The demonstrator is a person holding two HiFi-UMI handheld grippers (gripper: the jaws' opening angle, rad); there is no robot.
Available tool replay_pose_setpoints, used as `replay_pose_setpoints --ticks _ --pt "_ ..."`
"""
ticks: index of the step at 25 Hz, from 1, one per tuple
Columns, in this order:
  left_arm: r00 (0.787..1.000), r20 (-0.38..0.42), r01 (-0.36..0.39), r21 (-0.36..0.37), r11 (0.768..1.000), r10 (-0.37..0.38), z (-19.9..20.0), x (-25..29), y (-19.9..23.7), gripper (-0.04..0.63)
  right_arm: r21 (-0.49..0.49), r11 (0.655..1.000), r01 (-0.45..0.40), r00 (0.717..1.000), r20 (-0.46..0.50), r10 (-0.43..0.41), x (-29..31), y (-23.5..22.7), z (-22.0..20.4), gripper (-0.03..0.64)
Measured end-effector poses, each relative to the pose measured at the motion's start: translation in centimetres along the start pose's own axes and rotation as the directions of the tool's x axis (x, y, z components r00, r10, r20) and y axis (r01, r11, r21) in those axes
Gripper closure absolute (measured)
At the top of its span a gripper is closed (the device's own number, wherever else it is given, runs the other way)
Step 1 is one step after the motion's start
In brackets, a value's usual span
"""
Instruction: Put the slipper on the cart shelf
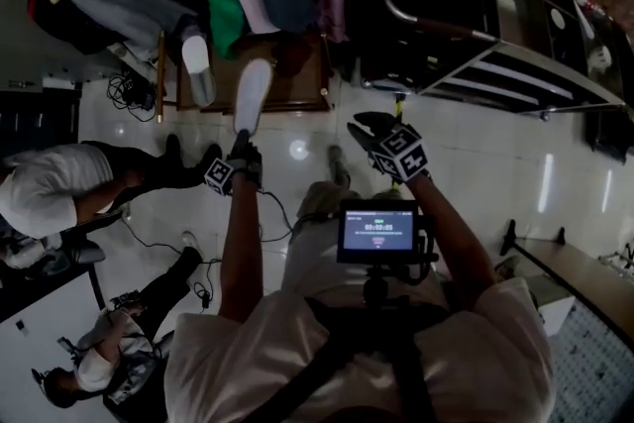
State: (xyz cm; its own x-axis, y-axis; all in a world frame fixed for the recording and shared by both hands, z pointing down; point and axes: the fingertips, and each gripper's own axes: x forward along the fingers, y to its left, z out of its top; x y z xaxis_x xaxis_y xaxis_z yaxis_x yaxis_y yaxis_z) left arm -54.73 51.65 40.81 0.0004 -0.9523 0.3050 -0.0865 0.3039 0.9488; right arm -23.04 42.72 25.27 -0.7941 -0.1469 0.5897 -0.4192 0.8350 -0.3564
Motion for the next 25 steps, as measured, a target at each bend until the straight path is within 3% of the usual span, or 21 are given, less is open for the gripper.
replay_pose_setpoints --ticks 7,13,20,25 --pt "0.999 -0.042 0.007 0.051 0.999 -0.005 -6.3 -3.5 -4.8 0.537 0.043 0.997 0.068 0.989 0.132 -0.074 -9.0 -1.1 -0.6 0.514" --pt "0.994 -0.108 0.044 0.109 0.993 -0.032 -12.3 -4.4 -7.9 0.537 0.1 0.985 0.142 0.968 0.193 -0.159 -16.3 -2.9 -4.0 0.514" --pt "0.976 -0.201 0.109 0.132 0.985 -0.081 -19.7 -4.6 -10.7 0.537 0.151 0.964 0.221 0.934 0.252 -0.254 -23.4 -5.4 -6.5 0.514" --pt "0.962 -0.265 0.115 0.162 0.98 -0.069 -24.9 -5.1 -11.8 0.537 0.186 0.949 0.253 0.907 0.295 -0.3 -28.2 -6.7 -8.0 0.514"
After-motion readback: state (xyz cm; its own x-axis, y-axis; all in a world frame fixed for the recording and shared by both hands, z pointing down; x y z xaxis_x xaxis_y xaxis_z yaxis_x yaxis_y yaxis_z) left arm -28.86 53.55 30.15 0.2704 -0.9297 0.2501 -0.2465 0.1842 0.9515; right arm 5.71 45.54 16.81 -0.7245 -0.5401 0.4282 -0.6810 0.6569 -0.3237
